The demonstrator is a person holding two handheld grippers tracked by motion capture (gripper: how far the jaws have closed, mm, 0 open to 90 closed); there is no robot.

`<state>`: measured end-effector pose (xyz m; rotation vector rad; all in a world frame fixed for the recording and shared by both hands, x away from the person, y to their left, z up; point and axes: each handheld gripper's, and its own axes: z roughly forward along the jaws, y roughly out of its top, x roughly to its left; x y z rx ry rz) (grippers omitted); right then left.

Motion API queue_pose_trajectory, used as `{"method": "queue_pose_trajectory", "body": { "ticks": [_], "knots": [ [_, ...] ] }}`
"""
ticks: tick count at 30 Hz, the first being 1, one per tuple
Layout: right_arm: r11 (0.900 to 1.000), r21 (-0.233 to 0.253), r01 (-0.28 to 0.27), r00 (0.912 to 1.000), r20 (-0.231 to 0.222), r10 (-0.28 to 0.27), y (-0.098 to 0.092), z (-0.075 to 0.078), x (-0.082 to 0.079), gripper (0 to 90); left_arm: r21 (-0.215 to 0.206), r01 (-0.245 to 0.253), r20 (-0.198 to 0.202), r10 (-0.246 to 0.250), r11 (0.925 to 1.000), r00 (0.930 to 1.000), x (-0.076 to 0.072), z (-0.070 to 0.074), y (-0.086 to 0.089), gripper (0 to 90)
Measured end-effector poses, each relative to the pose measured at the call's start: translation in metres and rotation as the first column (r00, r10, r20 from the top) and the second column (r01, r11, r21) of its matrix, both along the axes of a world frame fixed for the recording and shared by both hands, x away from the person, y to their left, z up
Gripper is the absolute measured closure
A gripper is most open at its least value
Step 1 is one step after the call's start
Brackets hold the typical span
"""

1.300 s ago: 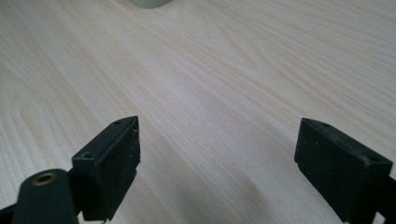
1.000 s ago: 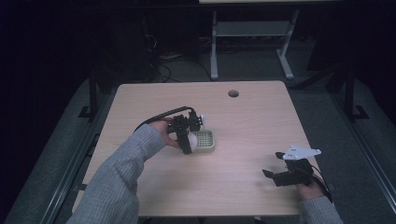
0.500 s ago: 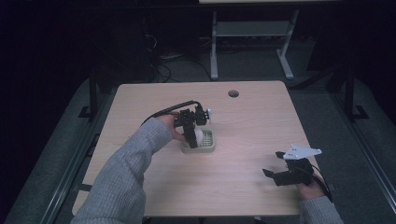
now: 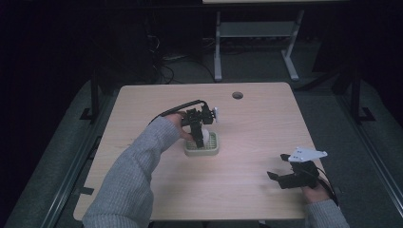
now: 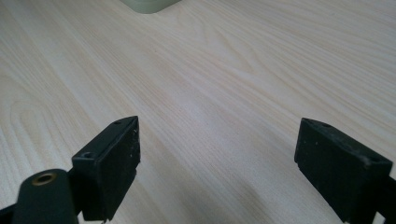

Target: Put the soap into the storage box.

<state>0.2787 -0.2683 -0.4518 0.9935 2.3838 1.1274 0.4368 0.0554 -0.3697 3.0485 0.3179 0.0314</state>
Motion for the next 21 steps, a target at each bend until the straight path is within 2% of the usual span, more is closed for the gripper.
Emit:
{"method": "queue_pose_trajectory", "body": {
  "ticks": [13,21],
  "knots": [
    [1.000,0.003,-0.002,1.0000,0.000,0.002,0.000,0.000,0.001,13.6,0.010,0.003,-0.013,-0.003,0.9999,0.9999,0.011,-0.012,-0.008,22.9],
    [1.000,0.004,-0.003,1.0000,0.003,0.003,0.000,0.000,0.001,13.6,0.007,-0.015,-0.025,0.015,0.9999,0.9996,0.015,-0.018,-0.009,22.8]
  ]
}}
